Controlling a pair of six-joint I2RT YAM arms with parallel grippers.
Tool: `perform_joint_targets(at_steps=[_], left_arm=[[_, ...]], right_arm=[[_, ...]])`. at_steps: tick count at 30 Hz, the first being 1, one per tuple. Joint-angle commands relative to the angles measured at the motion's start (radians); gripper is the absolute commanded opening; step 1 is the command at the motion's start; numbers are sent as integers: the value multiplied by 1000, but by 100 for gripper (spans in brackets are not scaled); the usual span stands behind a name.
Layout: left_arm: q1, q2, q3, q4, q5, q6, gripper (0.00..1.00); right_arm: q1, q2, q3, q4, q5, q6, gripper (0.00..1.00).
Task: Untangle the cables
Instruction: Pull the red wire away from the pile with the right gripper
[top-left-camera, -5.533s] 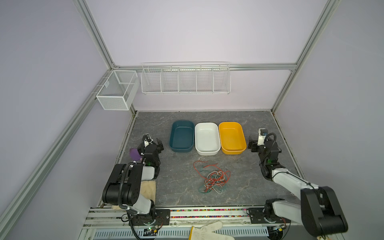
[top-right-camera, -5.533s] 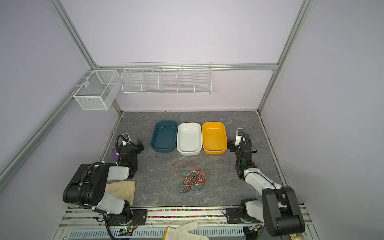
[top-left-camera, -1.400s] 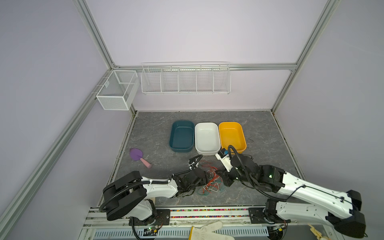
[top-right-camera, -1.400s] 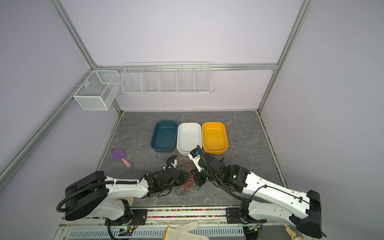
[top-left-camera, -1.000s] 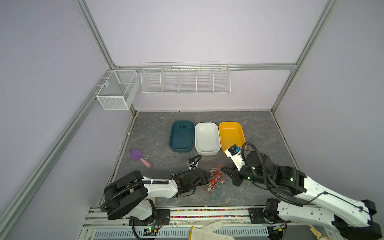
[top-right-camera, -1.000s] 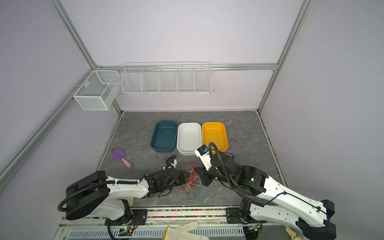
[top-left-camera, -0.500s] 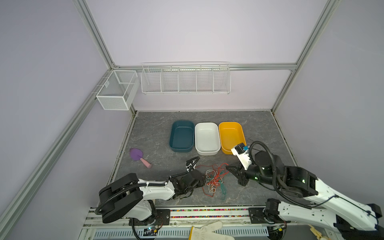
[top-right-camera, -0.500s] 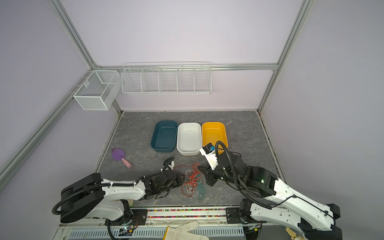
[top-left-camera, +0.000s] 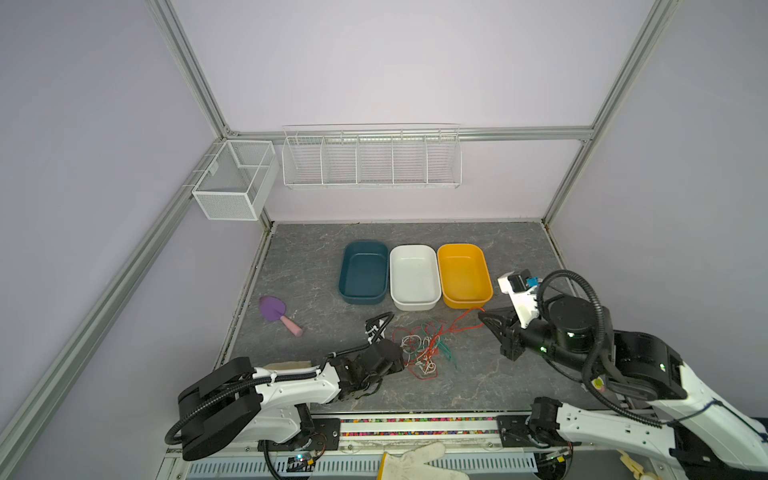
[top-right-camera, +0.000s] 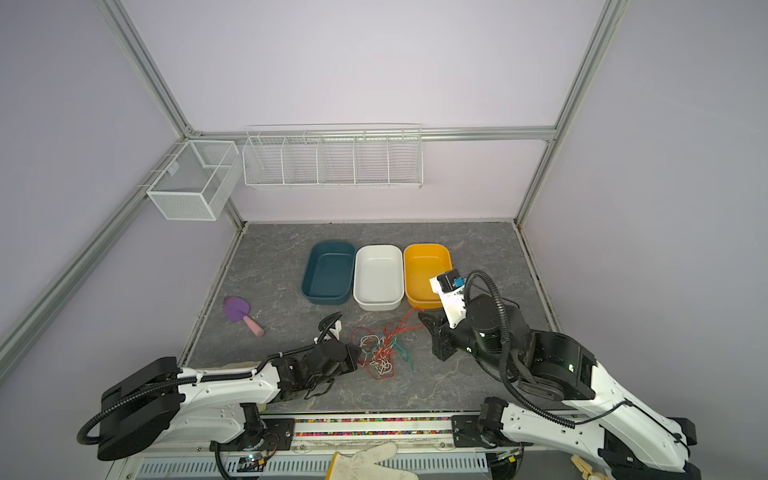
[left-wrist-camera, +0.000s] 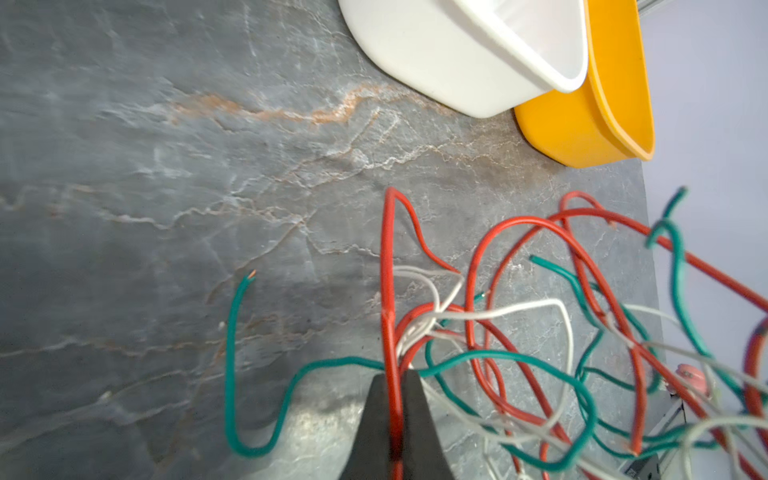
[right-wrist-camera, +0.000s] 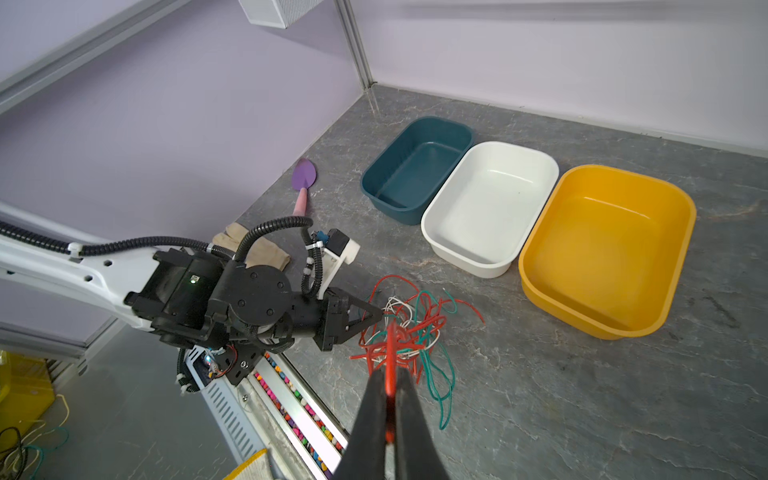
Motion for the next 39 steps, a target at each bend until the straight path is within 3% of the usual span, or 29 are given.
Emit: perform_joint_targets(at_steps=[1, 10, 16, 26, 34, 39], left_arm=[[-5, -67, -21, -152, -93, -23, 0], [16, -300, -85, -315, -167, -30, 0], [37, -375, -97, -366, -166, -22, 0], [62, -226, -27, -373, -134, 14, 0], [63, -106, 29, -320, -107, 56, 0], [63, -66, 89, -314, -87, 85, 10]], right_arm=[[5, -41, 59, -33, 92, -19, 7], [5, -91, 85, -110, 192, -34, 7], [5, -93, 106, -210, 348, 8, 7], [6, -65, 337, -316, 482, -48, 7], [6, -14, 452, -342, 418, -88, 7], [6, 8, 437, -343, 436, -108, 7]])
